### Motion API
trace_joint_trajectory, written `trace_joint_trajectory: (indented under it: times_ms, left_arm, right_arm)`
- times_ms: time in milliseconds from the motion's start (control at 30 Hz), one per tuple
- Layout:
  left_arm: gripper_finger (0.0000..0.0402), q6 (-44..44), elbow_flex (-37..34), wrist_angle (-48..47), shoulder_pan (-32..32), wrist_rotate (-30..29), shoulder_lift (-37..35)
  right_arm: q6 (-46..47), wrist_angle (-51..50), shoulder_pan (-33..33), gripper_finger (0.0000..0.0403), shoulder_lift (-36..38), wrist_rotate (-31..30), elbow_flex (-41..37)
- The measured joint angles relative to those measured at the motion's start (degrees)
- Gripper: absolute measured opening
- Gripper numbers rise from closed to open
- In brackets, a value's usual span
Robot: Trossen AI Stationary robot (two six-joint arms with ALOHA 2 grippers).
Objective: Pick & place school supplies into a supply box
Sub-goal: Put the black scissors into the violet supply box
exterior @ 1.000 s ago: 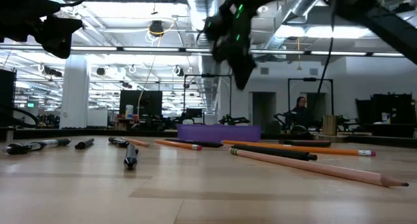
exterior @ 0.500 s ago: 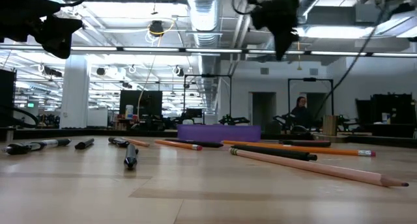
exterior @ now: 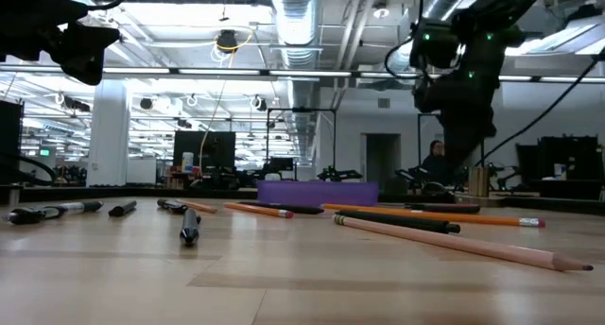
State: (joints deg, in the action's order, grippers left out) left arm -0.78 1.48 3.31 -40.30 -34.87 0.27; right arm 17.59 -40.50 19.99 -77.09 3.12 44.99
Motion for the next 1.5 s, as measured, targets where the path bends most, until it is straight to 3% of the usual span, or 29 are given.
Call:
trace_joint_trajectory:
  times_ms: [500, 833, 1500]
  left_arm:
    - [0.0195, -0.34, 0.00, 0.00, -0.01, -0.03, 0.00]
    - [0.0195, -0.52, 0.00, 0.00, 0.00, -0.04, 0.00]
    - [0.0195, -0.56, 0.00, 0.00, -0.02, -0.04, 0.00]
  right_arm:
    - [-0.03, 3.65, -2.48, 0.0095, -11.44, -1.37, -0.28]
    - [-1.56, 2.66, -1.86, 0.0130, -12.15, -1.76, 1.57]
    - [-1.08, 1.69, -4.99, 0.0128, -13.42, -1.56, 1.78]
